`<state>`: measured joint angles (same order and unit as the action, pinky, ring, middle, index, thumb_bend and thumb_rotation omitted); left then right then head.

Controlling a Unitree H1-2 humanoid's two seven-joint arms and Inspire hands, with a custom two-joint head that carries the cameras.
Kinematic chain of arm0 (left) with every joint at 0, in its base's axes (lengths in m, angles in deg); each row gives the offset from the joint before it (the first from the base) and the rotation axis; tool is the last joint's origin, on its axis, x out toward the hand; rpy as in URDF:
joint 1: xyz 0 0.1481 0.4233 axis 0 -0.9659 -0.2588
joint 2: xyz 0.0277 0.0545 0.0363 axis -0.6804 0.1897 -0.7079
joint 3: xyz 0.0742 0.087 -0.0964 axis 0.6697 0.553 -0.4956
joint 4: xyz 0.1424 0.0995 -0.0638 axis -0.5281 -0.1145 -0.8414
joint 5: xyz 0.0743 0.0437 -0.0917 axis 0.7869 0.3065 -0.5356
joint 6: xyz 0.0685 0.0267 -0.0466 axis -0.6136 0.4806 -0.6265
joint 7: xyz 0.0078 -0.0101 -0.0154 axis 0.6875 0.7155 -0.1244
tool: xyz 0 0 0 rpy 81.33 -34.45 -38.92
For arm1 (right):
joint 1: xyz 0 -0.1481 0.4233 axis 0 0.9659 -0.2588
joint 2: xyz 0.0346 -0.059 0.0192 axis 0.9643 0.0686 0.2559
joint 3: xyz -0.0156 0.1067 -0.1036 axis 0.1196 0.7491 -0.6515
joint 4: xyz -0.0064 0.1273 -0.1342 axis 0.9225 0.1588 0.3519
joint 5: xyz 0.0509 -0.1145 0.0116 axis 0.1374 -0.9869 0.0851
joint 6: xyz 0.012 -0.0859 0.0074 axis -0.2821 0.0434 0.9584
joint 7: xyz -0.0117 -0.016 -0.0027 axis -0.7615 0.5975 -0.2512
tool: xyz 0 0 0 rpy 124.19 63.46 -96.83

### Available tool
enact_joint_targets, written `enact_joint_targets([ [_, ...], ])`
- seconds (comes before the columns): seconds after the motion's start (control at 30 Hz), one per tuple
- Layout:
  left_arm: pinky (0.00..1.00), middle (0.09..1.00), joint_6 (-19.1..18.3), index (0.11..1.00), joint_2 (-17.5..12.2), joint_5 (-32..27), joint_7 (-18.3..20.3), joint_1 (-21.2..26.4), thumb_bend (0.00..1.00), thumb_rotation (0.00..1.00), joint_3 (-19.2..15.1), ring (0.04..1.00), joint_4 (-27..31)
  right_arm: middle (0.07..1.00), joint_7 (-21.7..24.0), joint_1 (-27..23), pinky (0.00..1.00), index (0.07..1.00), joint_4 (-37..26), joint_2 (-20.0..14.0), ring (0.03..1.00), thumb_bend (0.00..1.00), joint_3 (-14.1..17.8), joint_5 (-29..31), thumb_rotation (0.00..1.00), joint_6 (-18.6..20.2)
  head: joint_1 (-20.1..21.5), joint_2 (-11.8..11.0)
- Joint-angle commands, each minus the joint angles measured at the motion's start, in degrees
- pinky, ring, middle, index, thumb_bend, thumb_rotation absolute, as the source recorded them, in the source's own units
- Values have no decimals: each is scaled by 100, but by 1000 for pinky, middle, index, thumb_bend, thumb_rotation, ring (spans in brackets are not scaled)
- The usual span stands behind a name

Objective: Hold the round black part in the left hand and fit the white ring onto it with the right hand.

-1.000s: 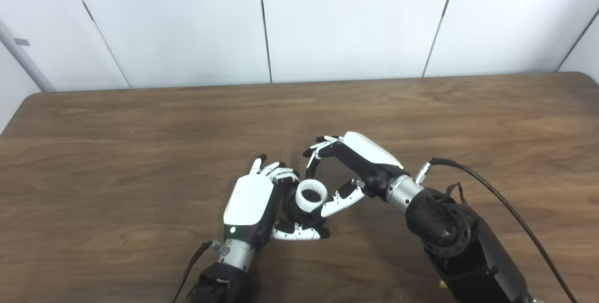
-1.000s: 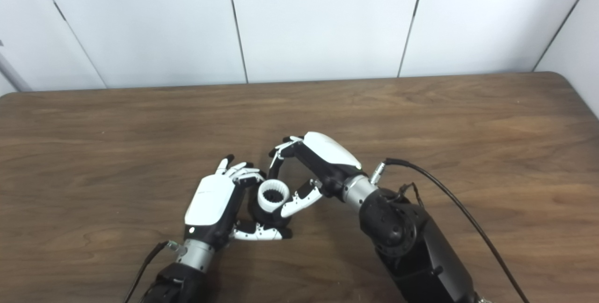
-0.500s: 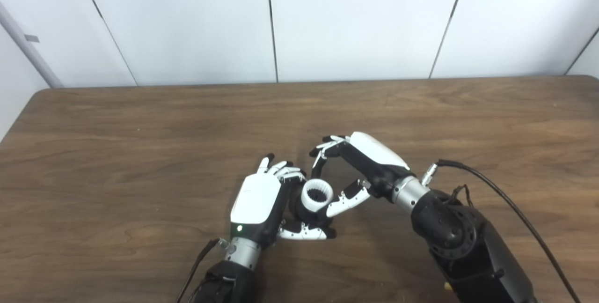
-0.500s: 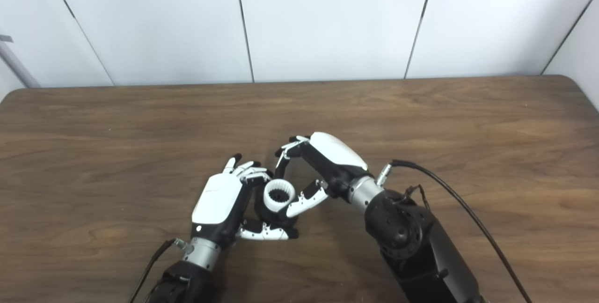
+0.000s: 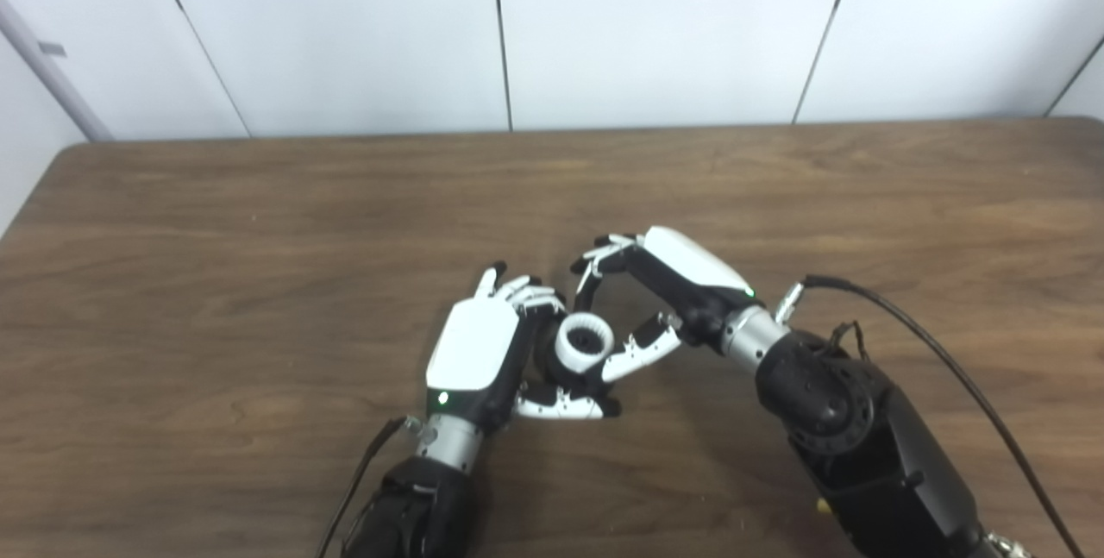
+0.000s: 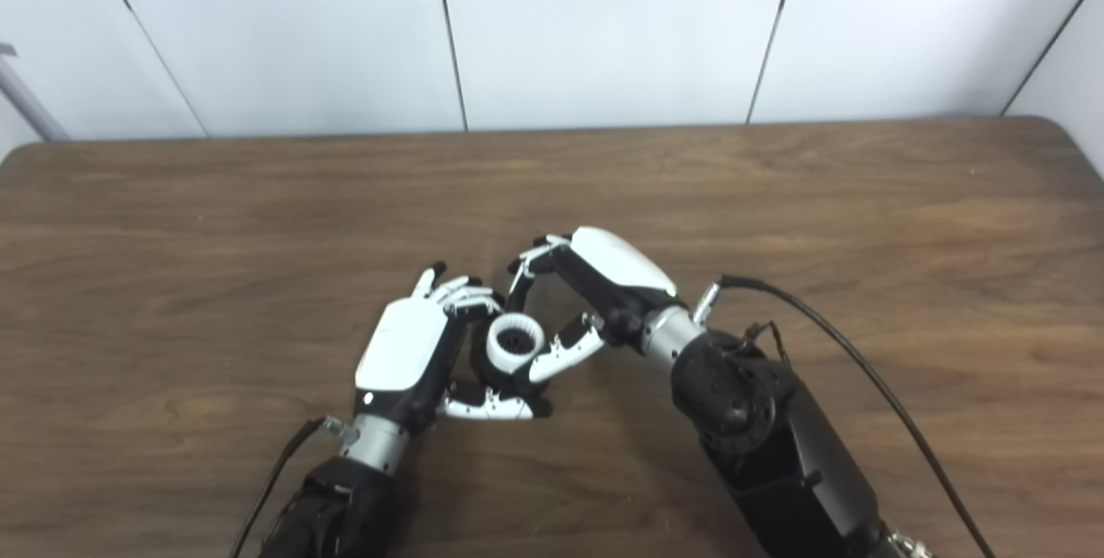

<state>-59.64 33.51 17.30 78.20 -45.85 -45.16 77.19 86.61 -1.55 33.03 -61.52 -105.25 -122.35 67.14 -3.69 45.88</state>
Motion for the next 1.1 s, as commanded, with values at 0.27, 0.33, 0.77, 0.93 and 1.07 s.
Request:
enact_joint_targets([
  [0.27,1000,750,-31,483,44,51,-72,-74,525,56,80,863,-200,802,-162,-103,996,484,-10,-30,944,523,90,0,130,-283,-6,1],
  [0.33,1000,750,-19,483,47,36,-79,-71,525,56,76,862,-204,807,-119,-112,1000,485,-15,-44,950,523,80,-10,132,-265,-2,1],
  [0.77,1000,747,-4,483,46,51,-114,-58,524,56,79,860,-231,842,25,-210,943,682,-83,-105,953,1000,55,-190,254,-135,7,-21],
  [0.93,1000,748,-13,483,46,32,-113,-63,524,56,65,862,-228,860,-6,-197,934,690,-114,-107,959,1000,112,-208,253,-77,23,-25],
  [1.07,1000,748,-34,483,47,31,-97,-70,525,56,56,861,-209,852,-70,-177,912,680,-148,-214,955,1000,217,-183,249,-194,31,-28],
])
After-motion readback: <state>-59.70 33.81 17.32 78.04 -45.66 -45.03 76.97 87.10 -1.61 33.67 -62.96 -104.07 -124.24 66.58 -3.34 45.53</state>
